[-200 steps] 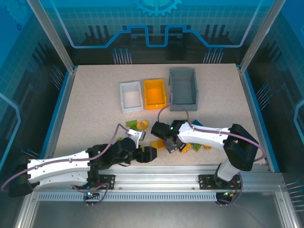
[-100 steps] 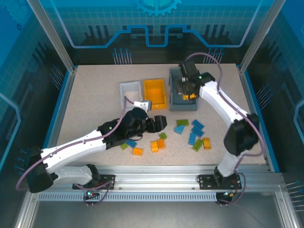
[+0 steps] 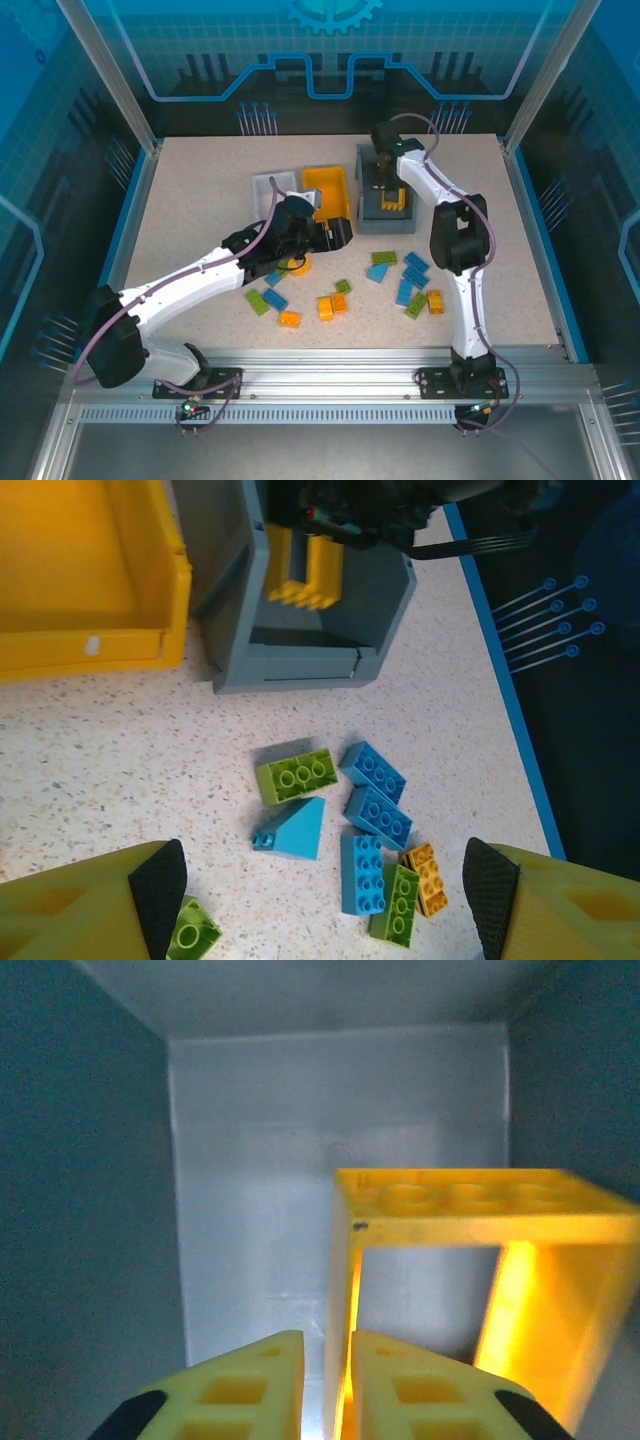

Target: Sort the legos into containers by color

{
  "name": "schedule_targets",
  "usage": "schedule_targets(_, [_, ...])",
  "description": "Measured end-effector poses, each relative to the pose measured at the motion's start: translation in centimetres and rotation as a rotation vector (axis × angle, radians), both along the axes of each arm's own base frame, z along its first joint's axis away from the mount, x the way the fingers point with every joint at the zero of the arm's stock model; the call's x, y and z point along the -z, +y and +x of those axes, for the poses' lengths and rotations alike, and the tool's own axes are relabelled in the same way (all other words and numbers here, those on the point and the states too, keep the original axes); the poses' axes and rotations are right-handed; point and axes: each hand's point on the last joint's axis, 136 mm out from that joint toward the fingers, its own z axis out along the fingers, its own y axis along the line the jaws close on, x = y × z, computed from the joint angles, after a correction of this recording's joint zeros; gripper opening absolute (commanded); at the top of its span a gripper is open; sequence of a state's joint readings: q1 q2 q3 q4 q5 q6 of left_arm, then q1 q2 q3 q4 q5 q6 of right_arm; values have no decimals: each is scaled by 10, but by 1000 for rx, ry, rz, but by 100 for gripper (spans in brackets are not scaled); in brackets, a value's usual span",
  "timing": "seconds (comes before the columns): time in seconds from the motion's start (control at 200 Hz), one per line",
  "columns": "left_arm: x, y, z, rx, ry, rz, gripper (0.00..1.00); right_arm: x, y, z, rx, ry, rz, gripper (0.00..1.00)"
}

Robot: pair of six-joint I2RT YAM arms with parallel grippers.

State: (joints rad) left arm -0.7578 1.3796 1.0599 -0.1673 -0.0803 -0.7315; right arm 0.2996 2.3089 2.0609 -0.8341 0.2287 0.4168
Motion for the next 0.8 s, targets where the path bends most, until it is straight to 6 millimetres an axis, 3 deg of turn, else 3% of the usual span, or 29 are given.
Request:
schedule_targets(0.135, [1,-1,-1,8,0,-7,78,-5,3,-1,7,-2,24,35])
schedule_targets(0.265, [9,4,-7,9,16,7,77,-27,3,-6,16,-32,51,36])
schedule_targets(0.375, [13,11,-13,6,35,28,77,-69,1,-15,23,-99,76,36])
schedule_targets(0.495, [15,27,-24,-16,59,72,77,-133,3,-36,12,-227,108,38])
schedule_targets(0.58, [24,45,-36,-39,93,126,77,-173,10,-71,-22,-323,135,44])
schedule_targets(0.655, [39,63,-48,-70,150,182,77,-195,26,-111,-89,-391,168,49])
schedule_targets(0.725, [60,79,-62,-110,229,226,76,-195,47,-154,-180,-411,204,52])
schedule_targets(0.8, [87,95,-78,-170,328,246,75,-175,75,-200,-308,-385,259,57])
